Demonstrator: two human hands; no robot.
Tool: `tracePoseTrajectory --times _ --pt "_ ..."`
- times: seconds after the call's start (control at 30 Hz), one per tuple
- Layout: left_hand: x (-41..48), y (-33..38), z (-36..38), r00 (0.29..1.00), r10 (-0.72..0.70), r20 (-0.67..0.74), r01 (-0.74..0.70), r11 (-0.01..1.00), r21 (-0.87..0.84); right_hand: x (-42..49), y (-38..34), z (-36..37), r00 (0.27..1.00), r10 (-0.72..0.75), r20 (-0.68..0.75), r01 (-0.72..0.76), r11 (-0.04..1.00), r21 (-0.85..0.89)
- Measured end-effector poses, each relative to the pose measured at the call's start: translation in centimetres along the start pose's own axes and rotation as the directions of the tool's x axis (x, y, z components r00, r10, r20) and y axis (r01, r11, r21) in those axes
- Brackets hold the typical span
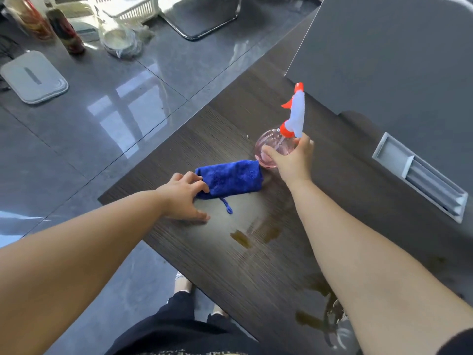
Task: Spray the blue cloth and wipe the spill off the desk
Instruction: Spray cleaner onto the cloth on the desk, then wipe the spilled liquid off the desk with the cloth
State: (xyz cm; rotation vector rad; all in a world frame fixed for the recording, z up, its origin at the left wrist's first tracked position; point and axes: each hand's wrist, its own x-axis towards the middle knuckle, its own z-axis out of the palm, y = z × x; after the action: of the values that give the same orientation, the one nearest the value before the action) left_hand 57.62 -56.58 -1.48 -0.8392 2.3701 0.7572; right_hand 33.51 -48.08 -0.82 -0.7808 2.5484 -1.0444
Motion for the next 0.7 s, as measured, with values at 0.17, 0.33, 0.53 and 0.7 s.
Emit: tracePoseTrajectory --times 0.17,0.33,0.53,0.7 --pt "0.0 0.1 0.2 1.000 -0.019 -0.022 0.019 1.000 -0.011 1.1 -0.5 0.5 0.997 0.018 0.078 -0.028 0.990 0.135" --pt "-0.1 0.2 0.5 0.999 -0.024 -0.041 0.024 1.000 -0.005 0.1 -0.4 1.4 0.997 0.032 0.073 -0.037 0.997 0.072" --pt "-0.1 0.0 0.7 0.998 -0.011 -0.060 0.012 1.000 0.014 -5.1 1.5 3.6 0.973 0.085 0.216 -0.067 0.994 -0.089" --pt "-0.1 -0.4 1.1 0.997 0.011 -0.078 -0.008 0.999 0.031 -3.8 0.2 2.9 0.878 0.167 0.449 -0.181 0.983 -0.014"
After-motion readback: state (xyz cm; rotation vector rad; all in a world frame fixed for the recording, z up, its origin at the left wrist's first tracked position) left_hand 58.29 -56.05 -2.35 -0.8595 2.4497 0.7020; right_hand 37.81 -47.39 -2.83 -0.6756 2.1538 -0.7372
